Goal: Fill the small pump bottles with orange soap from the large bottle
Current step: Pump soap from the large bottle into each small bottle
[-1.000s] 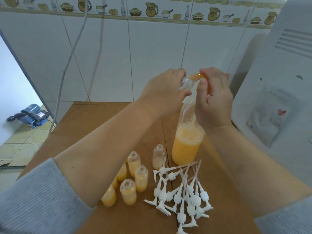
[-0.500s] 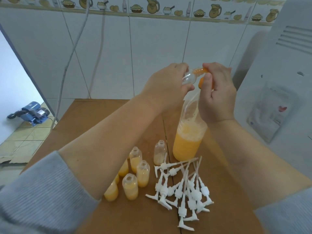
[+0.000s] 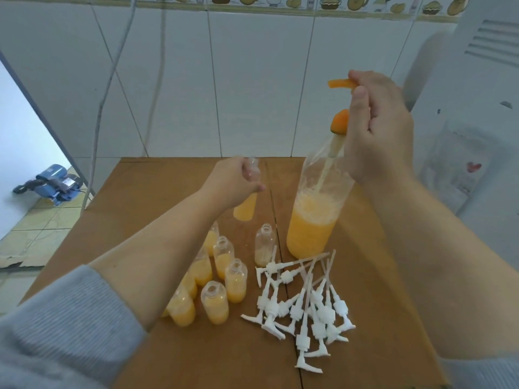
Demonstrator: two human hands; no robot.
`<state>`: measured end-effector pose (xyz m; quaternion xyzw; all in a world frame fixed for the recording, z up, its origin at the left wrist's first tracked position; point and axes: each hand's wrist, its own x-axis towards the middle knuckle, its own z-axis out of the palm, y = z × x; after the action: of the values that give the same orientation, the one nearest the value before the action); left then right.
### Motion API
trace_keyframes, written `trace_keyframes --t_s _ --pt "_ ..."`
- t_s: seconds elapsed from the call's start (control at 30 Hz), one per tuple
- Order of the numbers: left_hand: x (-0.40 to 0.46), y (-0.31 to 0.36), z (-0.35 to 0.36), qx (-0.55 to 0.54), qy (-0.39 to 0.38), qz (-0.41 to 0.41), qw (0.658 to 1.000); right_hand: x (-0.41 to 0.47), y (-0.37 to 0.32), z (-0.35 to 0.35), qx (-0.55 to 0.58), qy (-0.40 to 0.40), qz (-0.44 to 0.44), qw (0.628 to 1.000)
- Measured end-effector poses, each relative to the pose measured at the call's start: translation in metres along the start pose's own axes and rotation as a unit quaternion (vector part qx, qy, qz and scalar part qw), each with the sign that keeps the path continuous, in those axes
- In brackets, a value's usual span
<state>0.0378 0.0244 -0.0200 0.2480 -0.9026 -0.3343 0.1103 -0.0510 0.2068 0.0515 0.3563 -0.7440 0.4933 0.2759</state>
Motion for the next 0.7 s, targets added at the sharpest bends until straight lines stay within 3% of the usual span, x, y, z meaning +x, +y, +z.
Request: trace_keyframes --t_s 0.17,0.37,0.53,0.63,0.7 --pt "0.0 -0.018 0.014 0.09 -0.062 -0.031 0.994 0.0 -0.001 0.003 0.012 0.01 0.002 1.0" --pt "-0.003 -0.02 0.022 0.255 -0.126 -0.056 0.957 -0.002 -0.004 0.003 0.017 0.013 0.0 1.0" --pt "-0.002 -0.019 0.022 0.29 -0.174 -0.067 0.939 0.0 -0.004 0.002 0.02 0.005 0.008 1.0" --pt "-0.003 -0.01 0.017 0.273 -0.192 -0.036 0.942 -0.001 -0.003 0.003 0.013 0.002 0.004 1.0" --pt "-0.008 -0.001 0.017 0.276 -0.209 0.029 0.938 0.0 -0.002 0.004 0.006 -0.001 0.001 1.0"
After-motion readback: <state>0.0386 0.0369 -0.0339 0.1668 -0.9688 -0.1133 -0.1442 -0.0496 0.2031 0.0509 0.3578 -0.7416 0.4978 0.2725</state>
